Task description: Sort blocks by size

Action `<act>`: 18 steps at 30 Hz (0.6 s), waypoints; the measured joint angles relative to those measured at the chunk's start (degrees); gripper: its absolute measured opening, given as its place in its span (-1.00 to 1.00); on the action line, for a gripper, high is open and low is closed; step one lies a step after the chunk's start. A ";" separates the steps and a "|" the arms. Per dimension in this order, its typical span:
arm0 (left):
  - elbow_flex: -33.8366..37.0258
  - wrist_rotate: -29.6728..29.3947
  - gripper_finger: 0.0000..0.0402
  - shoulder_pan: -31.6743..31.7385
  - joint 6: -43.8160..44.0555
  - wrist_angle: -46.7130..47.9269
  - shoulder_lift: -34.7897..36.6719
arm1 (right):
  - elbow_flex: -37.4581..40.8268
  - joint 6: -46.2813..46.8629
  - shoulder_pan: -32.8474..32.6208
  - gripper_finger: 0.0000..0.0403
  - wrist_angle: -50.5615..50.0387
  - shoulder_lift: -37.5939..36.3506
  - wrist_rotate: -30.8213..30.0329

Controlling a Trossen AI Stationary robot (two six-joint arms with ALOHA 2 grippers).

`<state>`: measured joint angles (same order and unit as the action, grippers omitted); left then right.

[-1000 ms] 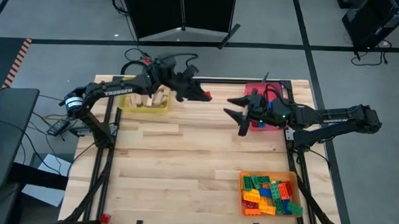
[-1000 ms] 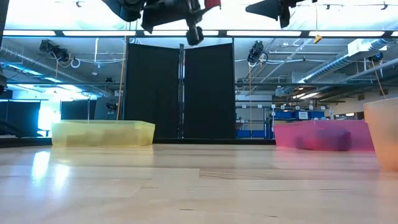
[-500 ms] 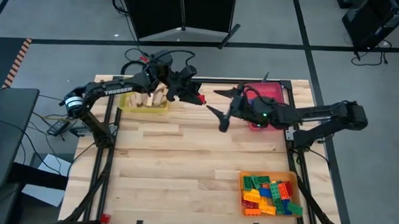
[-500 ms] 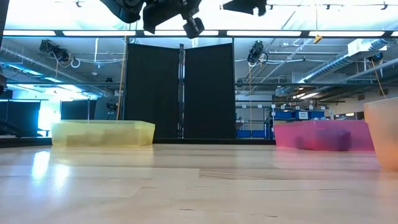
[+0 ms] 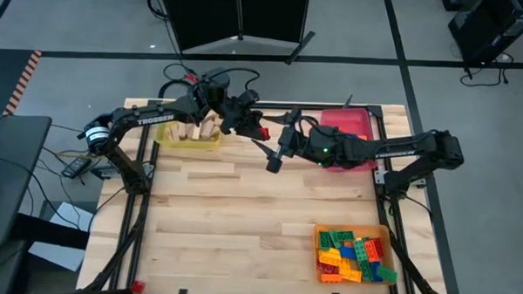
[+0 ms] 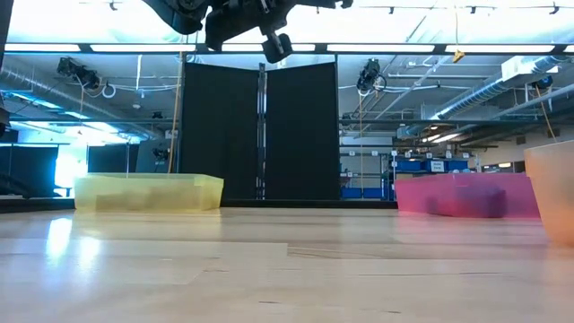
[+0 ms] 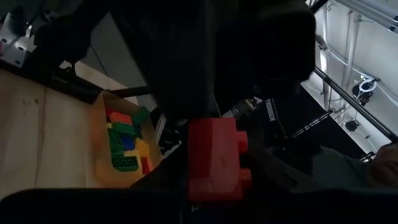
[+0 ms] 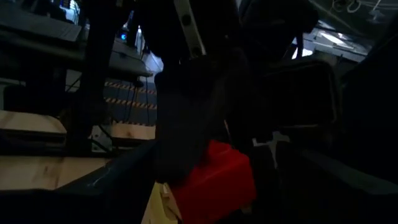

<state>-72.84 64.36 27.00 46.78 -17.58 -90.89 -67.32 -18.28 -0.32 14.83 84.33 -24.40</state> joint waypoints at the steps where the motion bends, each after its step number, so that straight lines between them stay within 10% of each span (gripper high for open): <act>1: 0.00 -0.14 -0.43 0.00 0.00 0.00 0.00 | -0.38 0.13 0.00 0.67 -0.09 0.38 0.02; 18: 0.00 -1.87 -0.42 0.06 -0.85 2.05 0.01 | -1.23 4.24 -0.46 -0.11 -1.71 1.82 -0.46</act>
<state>-72.84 62.50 27.06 45.93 -15.53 -90.89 -68.55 -14.04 -0.78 13.12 86.15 -24.86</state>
